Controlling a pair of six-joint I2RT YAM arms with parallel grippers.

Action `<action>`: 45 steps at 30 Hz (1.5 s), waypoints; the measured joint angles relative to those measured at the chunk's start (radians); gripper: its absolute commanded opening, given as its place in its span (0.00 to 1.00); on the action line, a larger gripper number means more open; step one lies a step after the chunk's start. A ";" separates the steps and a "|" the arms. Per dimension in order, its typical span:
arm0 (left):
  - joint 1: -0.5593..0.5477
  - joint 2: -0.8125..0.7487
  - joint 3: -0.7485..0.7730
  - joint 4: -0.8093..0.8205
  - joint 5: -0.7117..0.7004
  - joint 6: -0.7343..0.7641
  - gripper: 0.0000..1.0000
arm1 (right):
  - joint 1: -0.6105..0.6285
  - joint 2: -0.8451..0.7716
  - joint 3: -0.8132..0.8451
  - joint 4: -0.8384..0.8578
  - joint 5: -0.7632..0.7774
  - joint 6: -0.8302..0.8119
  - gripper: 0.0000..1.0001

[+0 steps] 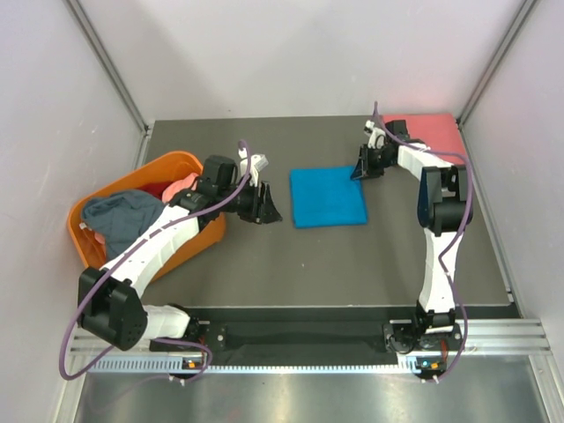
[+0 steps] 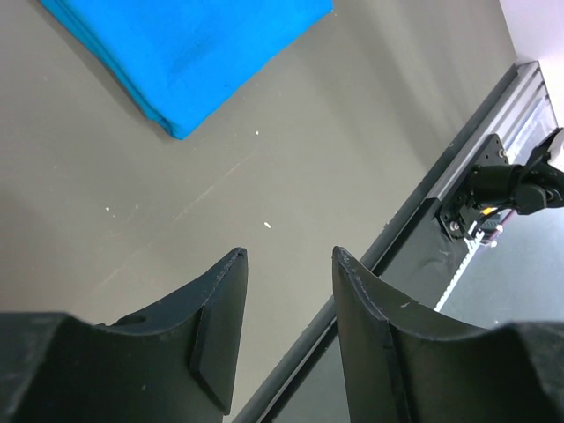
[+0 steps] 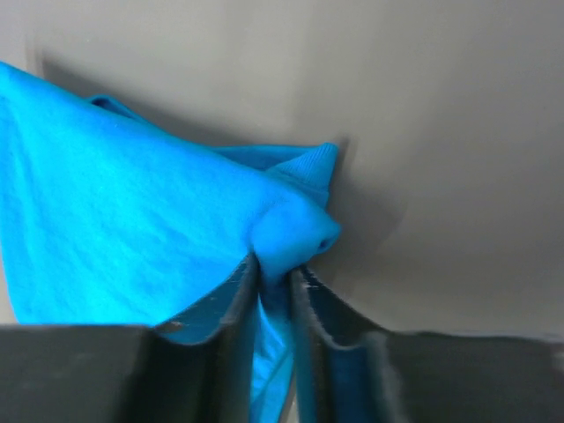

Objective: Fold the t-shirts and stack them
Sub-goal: Neatly place the folded tshirt to the corner

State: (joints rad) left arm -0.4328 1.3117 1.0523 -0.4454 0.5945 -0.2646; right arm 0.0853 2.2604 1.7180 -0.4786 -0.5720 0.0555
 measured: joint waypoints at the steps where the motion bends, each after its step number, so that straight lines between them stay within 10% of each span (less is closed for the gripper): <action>1: 0.000 0.000 0.000 0.000 -0.003 0.002 0.49 | 0.000 0.003 0.000 0.000 0.001 0.005 0.08; 23: 0.000 0.000 -0.002 0.000 -0.035 0.006 0.49 | 0.021 -0.247 -0.219 0.157 0.121 0.084 0.00; 45: 0.000 0.010 -0.002 0.000 -0.032 0.005 0.49 | 0.043 -0.311 -0.046 0.101 0.510 -0.211 0.00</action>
State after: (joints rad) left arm -0.4332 1.3216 1.0500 -0.4458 0.5621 -0.2592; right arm 0.1280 1.9491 1.6718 -0.3779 -0.0616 -0.1551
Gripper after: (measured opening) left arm 0.489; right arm 0.033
